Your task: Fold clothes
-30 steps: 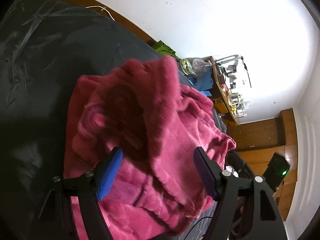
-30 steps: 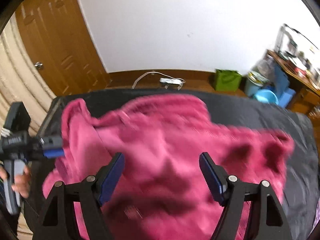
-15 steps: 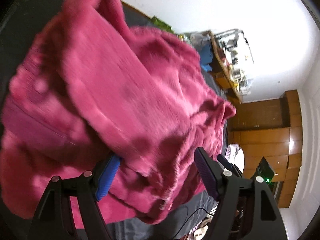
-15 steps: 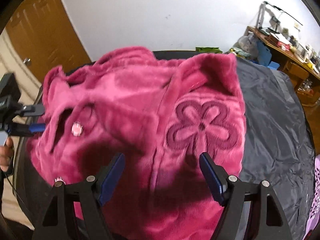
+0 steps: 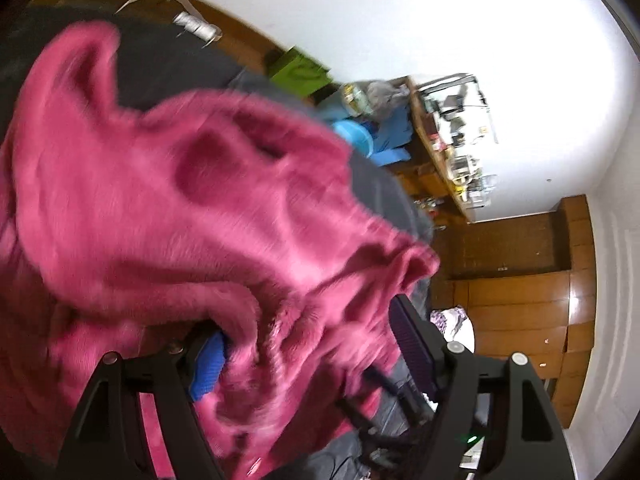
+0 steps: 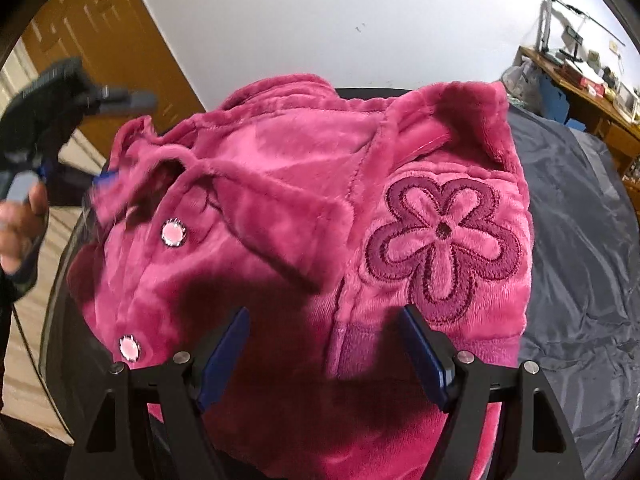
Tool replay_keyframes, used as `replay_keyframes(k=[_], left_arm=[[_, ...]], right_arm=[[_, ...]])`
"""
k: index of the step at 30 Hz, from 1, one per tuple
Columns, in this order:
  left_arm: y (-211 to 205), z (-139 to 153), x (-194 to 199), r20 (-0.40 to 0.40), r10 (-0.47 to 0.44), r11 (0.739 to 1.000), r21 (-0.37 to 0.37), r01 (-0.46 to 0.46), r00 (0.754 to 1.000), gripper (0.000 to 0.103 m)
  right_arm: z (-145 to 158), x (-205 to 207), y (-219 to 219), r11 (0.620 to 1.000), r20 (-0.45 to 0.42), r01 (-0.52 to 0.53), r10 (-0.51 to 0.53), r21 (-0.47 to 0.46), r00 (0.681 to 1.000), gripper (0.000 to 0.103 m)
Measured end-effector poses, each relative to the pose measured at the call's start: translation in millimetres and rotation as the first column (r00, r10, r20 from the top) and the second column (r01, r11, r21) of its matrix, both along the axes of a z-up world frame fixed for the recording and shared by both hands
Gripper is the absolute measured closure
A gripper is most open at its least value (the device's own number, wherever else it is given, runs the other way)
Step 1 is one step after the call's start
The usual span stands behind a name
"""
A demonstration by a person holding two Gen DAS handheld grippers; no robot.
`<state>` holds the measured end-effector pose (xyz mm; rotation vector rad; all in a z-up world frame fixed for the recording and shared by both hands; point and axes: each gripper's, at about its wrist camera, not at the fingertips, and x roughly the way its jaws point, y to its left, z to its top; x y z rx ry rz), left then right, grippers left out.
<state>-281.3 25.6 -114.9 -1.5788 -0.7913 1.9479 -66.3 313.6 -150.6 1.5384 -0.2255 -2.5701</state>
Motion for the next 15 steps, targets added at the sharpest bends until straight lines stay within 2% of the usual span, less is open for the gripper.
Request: replay_keyframes(k=[4,9,13,15], left_arm=[[6,10,-16,-0.078,-0.005,1.000,-0.011,0.004,0.997,0.024],[-11,-6,-18,-0.042,0.010,1.000,-0.015,-0.010,0.999,0.024],[-48,-10,-18,-0.042,0.088,0.996,-0.021,-0.089,0.995,0.024],[-69,-10,-20,-0.059,0.131,0.990,-0.050,-0.134,0.990,0.024]], right_arm=[[-1,-6,-4,1.000,-0.003,0.001,-0.001,-0.014,1.000,0.025],[-2,-12,-11,1.000,-0.003,-0.018,0.018,-0.019,1.000,0.025],[9,-18,-3,0.999,-0.027,0.017,-0.018,-0.046,0.999,0.025],[17,-22,4,0.997,-0.045,0.045,-0.048,-0.068,0.998,0.025]])
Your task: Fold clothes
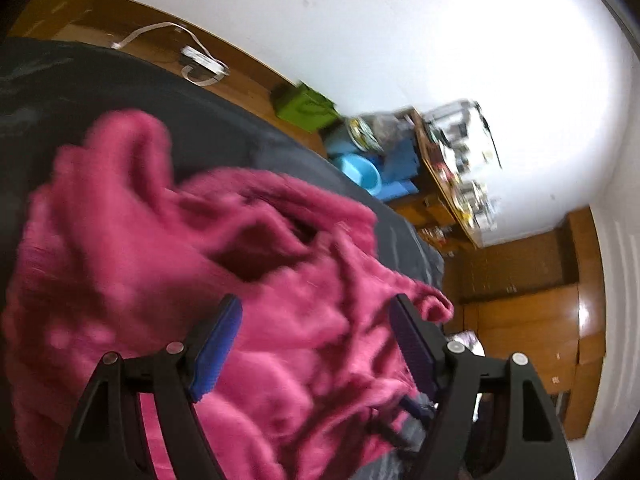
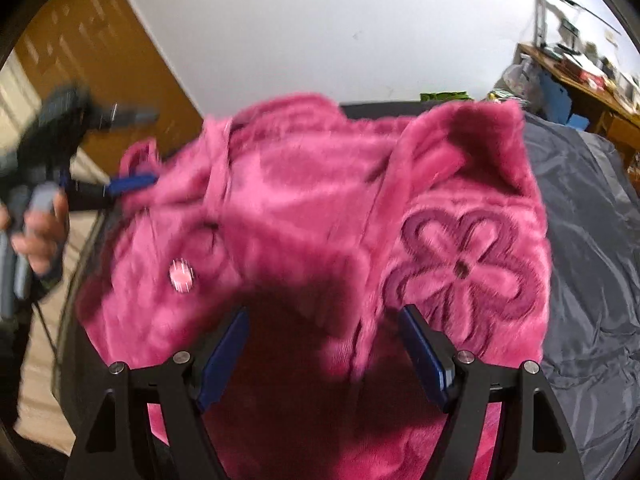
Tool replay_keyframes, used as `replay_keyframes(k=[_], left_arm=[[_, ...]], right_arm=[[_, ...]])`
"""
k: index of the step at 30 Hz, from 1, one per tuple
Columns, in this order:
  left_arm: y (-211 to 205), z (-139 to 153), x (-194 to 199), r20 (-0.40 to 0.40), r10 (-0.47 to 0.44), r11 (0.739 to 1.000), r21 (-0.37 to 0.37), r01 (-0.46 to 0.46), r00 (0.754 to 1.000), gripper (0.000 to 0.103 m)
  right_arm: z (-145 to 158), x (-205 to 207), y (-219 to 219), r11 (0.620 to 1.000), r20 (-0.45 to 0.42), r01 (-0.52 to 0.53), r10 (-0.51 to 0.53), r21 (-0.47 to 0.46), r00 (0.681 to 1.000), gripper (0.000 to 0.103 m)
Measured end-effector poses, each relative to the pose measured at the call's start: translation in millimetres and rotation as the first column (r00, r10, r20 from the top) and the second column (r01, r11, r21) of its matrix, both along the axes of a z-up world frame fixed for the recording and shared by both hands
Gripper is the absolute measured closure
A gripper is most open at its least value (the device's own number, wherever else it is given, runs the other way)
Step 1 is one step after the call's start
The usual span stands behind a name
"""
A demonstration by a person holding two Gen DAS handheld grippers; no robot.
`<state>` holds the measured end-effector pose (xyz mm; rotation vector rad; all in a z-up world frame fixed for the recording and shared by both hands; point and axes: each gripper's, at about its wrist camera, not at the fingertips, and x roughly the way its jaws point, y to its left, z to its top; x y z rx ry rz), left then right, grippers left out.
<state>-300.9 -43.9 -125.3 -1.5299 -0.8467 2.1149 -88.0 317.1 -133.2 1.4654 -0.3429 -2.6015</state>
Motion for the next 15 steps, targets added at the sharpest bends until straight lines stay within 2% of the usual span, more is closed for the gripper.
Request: replay_keyframes(k=[2,5,15], left_arm=[[-20,-1,0,0.003,0.037,0.999,-0.019,-0.037,0.999,0.024],[-43,-6,3,0.016,0.075,0.997,-0.006,-0.075,0.997,0.024],[-61,-23,6,0.041,0.093,0.995,0.024,-0.094,0.995,0.024]], right_arm=[[10,-5,4,1.000,-0.021,0.018,-0.018,-0.005,1.000,0.025],[19,-12,-2,1.000,-0.040,0.006,-0.006,-0.003,0.999,0.025],[31,-54,-40,0.996,-0.063,-0.082,0.083,0.018,0.995,0.025]])
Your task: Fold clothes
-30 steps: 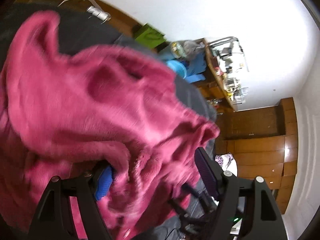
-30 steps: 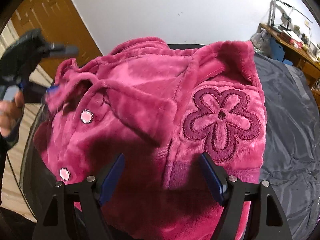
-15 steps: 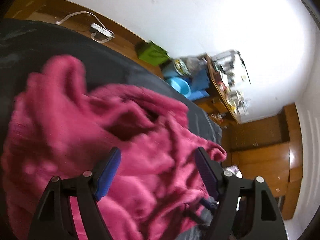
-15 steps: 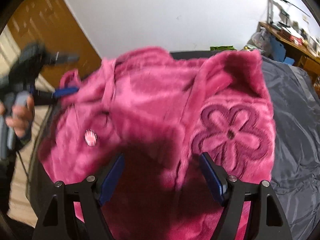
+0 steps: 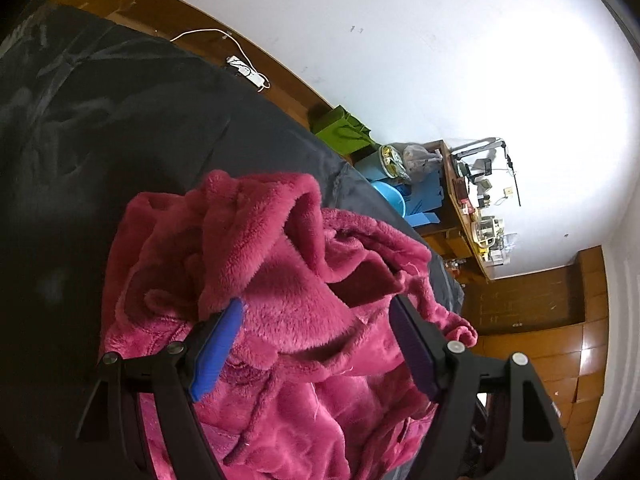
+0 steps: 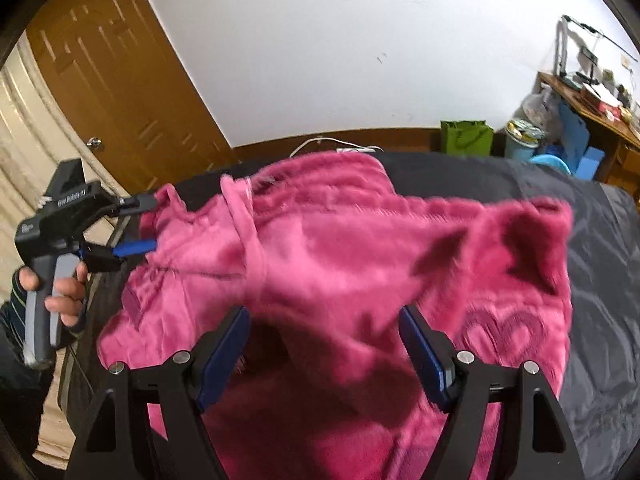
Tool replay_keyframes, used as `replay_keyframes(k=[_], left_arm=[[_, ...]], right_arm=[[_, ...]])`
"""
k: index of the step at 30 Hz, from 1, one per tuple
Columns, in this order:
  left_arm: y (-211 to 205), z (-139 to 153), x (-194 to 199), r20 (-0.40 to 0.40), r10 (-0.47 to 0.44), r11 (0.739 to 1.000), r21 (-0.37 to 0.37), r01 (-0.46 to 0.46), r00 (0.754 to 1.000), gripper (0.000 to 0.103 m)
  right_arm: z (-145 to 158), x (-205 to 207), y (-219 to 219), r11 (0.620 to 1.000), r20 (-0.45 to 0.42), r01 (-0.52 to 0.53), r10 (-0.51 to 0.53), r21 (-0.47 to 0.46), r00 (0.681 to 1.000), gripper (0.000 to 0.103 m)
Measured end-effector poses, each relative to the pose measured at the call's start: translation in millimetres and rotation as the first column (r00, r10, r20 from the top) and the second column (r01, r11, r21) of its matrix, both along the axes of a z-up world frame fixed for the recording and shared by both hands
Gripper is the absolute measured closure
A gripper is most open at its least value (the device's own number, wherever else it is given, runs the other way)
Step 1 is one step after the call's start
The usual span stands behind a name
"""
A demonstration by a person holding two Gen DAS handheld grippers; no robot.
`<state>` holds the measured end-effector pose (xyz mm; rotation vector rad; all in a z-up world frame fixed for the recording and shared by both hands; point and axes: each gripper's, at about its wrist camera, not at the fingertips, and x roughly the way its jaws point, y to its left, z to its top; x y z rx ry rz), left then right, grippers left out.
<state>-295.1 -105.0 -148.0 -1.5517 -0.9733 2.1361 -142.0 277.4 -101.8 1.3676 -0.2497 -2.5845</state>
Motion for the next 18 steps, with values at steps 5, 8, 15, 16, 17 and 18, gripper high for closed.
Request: replay_keyframes(k=[5,8,15,16,17,18], left_arm=[[-9,0,-3,-0.006,0.015,1.000,0.020,-0.015,1.000,0.024],[-10,1,-5,-0.009,0.017,0.999,0.030,-0.017,1.000,0.024],[-16,4,-10,-0.024,0.029,0.999,0.041,-0.028,0.999,0.024],[-18,3,-10,-0.020,0.036,0.998,0.042,-0.035,0.999,0.024],[-20,1,-11,-0.013,0.044,0.998,0.044,-0.043,0.999,0.024],[-22,-1,-11,-0.006,0.049,0.998,0.046,-0.049,0.999,0.024]], right_arm=[[4,-37,-15,0.995,0.003,-0.007,0.007,0.102,1.000,0.025],[-7,-63,-23,0.986,0.044,-0.027,0.020,0.166,0.999,0.025],[-48,-107,-73,0.938,0.160,-0.182,0.139,0.295,0.977,0.025],[-50,-111,-78,0.932,0.156,-0.188,0.146,0.309,0.977,0.025],[-52,-117,-82,0.931,0.148,-0.184,0.143,0.314,0.978,0.025],[-53,-124,-83,0.936,0.138,-0.168,0.131,0.310,0.982,0.025]])
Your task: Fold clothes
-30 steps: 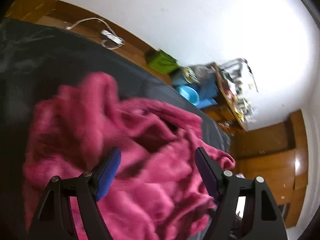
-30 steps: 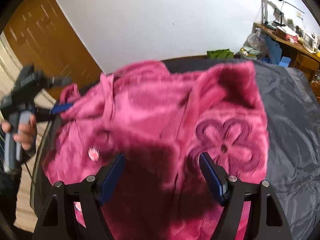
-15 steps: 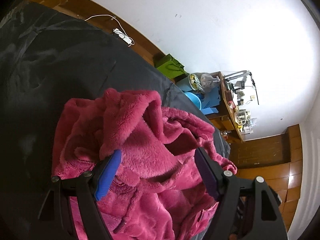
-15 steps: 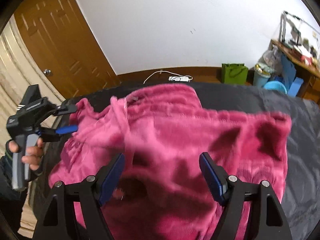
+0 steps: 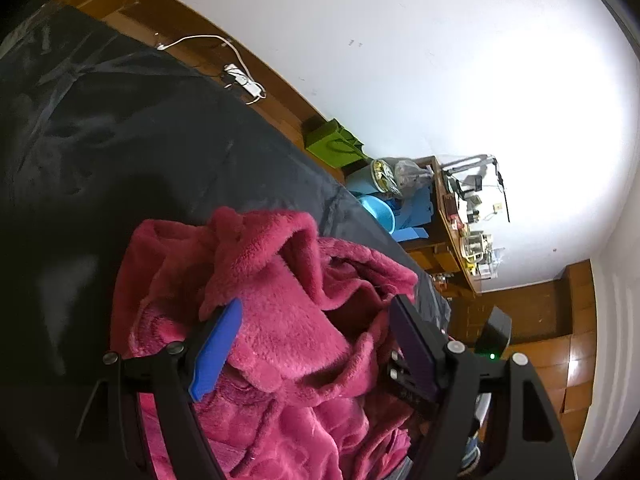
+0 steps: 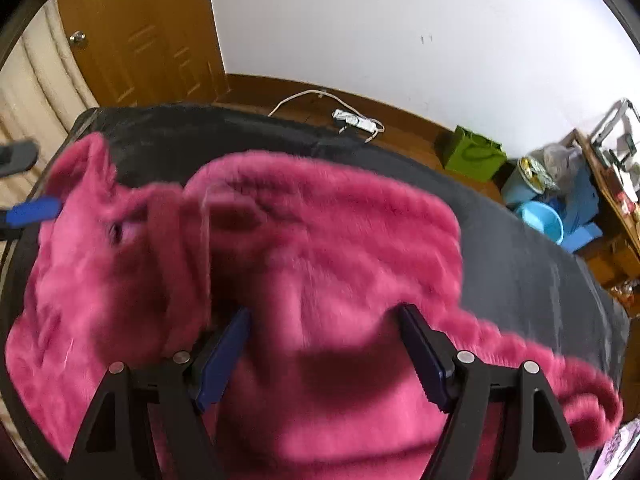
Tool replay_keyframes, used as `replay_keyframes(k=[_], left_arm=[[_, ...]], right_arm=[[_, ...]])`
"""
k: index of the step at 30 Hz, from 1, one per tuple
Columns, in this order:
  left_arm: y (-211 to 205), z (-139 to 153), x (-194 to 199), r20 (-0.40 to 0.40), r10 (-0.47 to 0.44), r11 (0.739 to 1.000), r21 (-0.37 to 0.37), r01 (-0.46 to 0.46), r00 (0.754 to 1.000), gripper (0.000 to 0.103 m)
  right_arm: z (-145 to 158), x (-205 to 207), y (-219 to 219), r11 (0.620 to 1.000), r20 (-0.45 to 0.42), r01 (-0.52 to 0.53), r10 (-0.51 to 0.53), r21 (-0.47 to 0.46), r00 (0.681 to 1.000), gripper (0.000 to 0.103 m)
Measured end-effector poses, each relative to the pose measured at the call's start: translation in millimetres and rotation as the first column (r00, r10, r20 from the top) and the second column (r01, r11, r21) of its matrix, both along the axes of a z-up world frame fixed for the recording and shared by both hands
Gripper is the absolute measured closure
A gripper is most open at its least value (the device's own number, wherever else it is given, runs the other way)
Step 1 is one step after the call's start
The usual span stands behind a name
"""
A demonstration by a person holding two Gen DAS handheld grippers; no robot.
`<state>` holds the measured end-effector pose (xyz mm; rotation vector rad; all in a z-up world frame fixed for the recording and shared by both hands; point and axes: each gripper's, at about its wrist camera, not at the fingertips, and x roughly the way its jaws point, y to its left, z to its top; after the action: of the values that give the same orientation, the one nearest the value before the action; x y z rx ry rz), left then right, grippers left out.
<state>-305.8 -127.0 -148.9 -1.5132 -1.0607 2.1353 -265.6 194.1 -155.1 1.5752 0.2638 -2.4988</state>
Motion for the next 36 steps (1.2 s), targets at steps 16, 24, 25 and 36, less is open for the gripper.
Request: replay_keyframes(k=[16,24,25,36], left_arm=[[-13,1,5,-0.011,0.032,0.999,0.004,-0.032,0.999,0.024],[26,-12,-21,0.093,-0.080,0.950,-0.294,0.104,0.992,0.024],[30,-17,-24,0.112,-0.084,0.940,-0.320,0.116,0.990,0.024],[11,-20,-24,0.146,0.140,0.959,-0.266,-0.098,0.979,0.071]], right_arm=[[54,22,22,0.946,-0.072,-0.015,-0.009,-0.323,0.997,0.024],[19,13,14,0.916,0.053,-0.057,0.084,-0.396,0.995,0.025],[16,13,9,0.917,0.062,-0.063,0.095,-0.393,0.994,0.028],[62,40,26,0.935,-0.150,0.016,-0.074,-0.354,0.986,0.088]])
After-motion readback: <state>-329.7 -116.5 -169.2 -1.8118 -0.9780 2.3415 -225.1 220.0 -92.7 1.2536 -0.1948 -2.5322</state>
